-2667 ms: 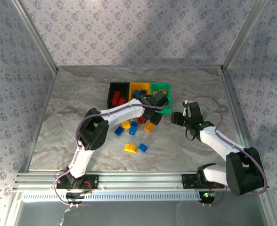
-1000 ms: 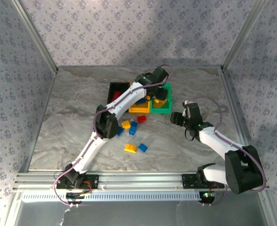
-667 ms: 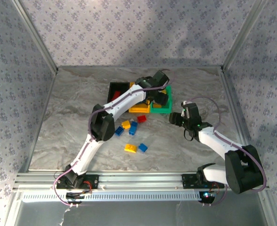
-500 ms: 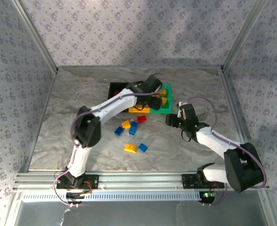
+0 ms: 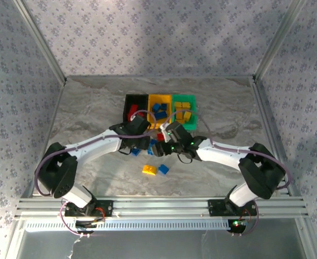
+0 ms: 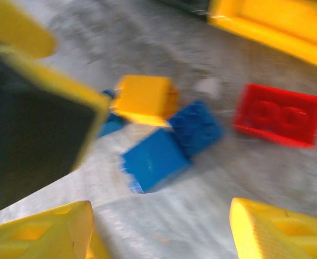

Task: Sort the legos into containers by color
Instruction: Pick up the lego from the bottom-center of the table.

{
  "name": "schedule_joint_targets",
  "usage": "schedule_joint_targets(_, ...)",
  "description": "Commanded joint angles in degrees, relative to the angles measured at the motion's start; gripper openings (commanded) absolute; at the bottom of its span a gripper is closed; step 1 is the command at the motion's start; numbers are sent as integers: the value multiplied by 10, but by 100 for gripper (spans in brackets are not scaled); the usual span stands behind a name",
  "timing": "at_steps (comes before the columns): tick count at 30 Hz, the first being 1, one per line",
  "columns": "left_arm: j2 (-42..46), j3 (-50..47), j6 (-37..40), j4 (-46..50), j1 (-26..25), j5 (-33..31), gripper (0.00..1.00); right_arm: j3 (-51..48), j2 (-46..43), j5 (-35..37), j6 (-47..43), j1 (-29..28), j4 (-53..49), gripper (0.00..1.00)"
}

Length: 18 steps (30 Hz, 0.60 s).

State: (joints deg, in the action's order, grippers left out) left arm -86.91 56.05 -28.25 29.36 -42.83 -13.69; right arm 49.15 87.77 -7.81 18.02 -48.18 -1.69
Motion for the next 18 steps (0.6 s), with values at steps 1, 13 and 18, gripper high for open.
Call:
schedule_joint_targets(1, 40, -31, -27, -38, 10, -12, 73, 42, 26, -39, -63, -31, -94, 70)
schedule_joint_targets(13, 93, -124, -64, -88, 65, 33, 73, 110, 110, -13, -131, -99, -177, 71)
schedule_joint_targets(18, 132, -155, -68, -90, 86, 43, 73, 137, 150, 15, -142, -122, -195, 70)
